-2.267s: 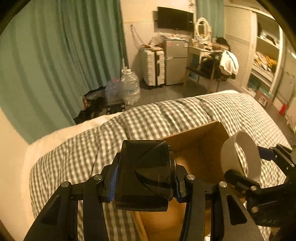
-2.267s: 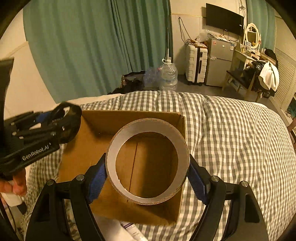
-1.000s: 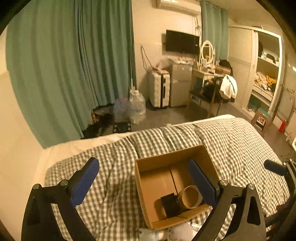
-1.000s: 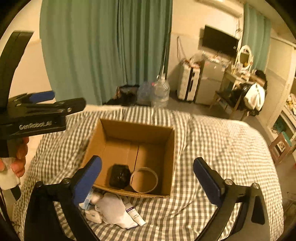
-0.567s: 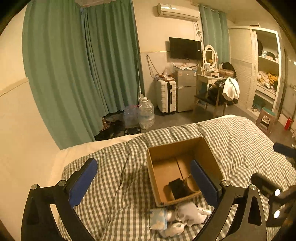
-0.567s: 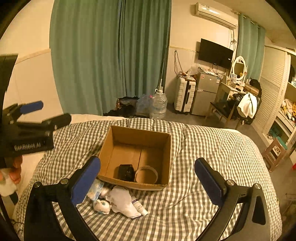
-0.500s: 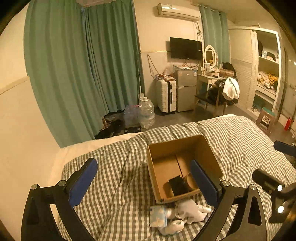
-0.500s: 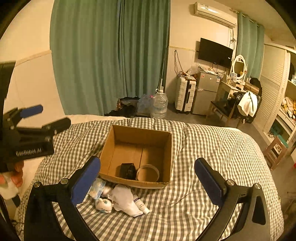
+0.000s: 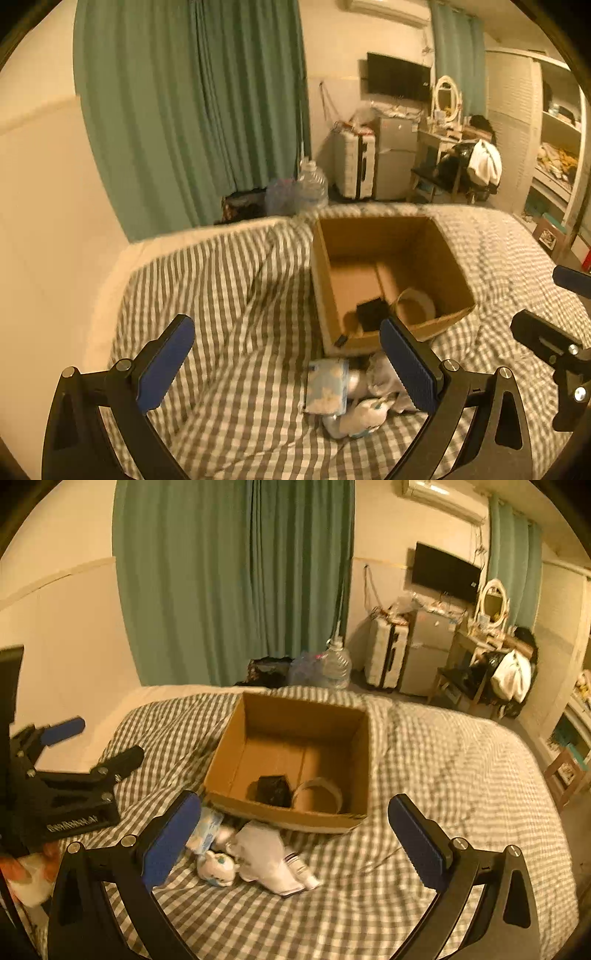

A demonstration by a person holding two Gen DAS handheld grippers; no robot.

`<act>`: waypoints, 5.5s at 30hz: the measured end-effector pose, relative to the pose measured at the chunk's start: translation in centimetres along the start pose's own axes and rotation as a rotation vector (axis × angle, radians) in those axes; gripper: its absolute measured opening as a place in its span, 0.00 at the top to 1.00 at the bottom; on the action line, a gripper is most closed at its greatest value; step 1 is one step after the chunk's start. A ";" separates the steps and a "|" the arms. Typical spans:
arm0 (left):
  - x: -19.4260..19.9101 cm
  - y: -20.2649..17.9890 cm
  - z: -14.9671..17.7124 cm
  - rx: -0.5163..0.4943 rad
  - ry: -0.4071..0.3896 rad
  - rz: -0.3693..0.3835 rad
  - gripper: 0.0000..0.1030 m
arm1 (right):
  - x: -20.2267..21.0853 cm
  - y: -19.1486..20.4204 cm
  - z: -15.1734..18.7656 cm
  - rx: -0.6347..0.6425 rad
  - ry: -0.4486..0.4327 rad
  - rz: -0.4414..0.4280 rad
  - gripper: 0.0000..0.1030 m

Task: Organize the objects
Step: 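Grasp the white knit glove with the right gripper while the left grasps the tissue pack, then carry the glove and tissue pack into the box and open both grippers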

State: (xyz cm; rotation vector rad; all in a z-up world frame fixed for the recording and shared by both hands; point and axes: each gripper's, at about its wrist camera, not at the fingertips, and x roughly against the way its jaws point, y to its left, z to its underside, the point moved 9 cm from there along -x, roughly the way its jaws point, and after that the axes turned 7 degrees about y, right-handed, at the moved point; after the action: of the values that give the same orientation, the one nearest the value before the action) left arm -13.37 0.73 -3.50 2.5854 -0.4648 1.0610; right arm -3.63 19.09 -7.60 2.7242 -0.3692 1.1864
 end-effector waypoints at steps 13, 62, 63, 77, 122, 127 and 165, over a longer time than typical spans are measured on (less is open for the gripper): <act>-9.6 0.1 7.2 0.044 0.161 -0.012 0.00 | -11.9 0.3 6.5 -0.014 0.191 0.002 0.01; -10.4 -3.9 12.1 -0.053 0.297 0.117 0.41 | -13.6 3.3 10.0 0.131 0.235 0.026 0.65; -9.5 -4.0 12.4 -0.051 0.294 0.114 0.41 | -13.3 3.5 9.5 0.136 0.229 0.026 0.65; -4.6 -3.3 9.2 -0.056 0.200 0.081 0.41 | -6.6 3.0 6.9 0.125 0.107 0.011 0.65; -9.4 -10.9 -9.5 -0.204 0.071 0.139 0.41 | -10.1 -4.1 -7.6 0.012 0.011 -0.037 0.65; -13.2 -11.1 -9.4 -0.219 0.097 0.132 0.41 | -14.2 -5.3 -7.4 -0.012 0.053 -0.036 0.65; -6.2 -9.5 -10.3 -0.194 0.009 0.124 0.07 | -7.9 -7.3 -8.2 -0.165 -0.006 -0.118 0.30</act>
State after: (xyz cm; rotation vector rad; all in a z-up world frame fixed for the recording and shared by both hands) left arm -20.07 14.53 -2.48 2.4066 -0.6977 1.0115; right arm -12.50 29.33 -8.12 2.5708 -0.2888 1.0674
